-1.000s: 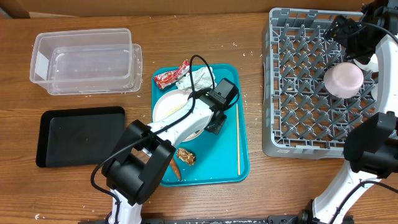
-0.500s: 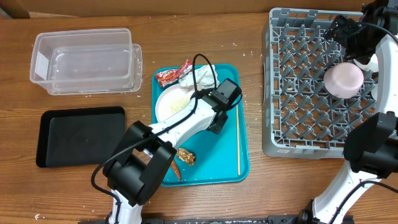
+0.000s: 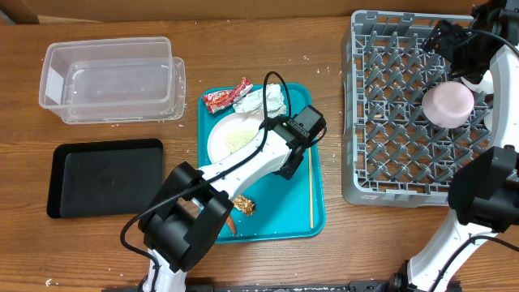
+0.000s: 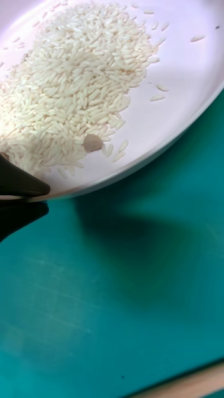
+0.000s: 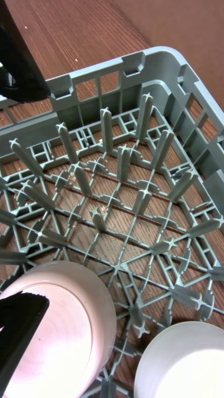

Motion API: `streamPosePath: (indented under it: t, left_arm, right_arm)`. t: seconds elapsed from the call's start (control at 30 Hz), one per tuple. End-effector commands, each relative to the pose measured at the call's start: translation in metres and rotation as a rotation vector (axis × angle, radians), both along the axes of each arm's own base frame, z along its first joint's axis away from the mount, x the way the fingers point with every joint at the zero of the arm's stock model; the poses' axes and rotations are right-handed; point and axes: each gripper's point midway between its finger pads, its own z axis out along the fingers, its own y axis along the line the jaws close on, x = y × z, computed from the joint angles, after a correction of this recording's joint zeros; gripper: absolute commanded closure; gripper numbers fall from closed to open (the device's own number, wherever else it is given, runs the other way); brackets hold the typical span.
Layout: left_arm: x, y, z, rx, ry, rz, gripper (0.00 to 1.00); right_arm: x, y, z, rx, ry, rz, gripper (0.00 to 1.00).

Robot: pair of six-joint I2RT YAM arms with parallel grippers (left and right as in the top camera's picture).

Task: Sort waste into correct bins and load items into the dishwasher
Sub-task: 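Grasp the pink rice plate rim with the left gripper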

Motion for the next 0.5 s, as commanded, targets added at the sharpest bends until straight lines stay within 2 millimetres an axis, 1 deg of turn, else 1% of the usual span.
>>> streamPosePath:
  t: [0.0, 0.07, 0.2, 0.47]
  left_arm:
    - [-0.001, -0.001, -0.002, 0.012, 0.004, 0.037, 0.96]
    - [-0.003, 0.000, -0.001, 0.025, 0.006, 0.038, 0.96]
    - [-0.003, 0.007, 0.007, 0.080, -0.028, 0.076, 0.96]
    - [-0.002, 0.001, 0.024, 0.077, -0.035, 0.084, 0.96]
  right_arm:
    - [0.001, -0.003, 0.028, -0.014, -0.063, -0.009, 0.00]
    - [0.001, -0.003, 0.028, -0.014, -0.063, -0.009, 0.00]
    - [0.001, -0.003, 0.028, -0.015, -0.063, -0.009, 0.00]
    - [0.001, -0.003, 0.028, -0.014, -0.063, -0.009, 0.00]
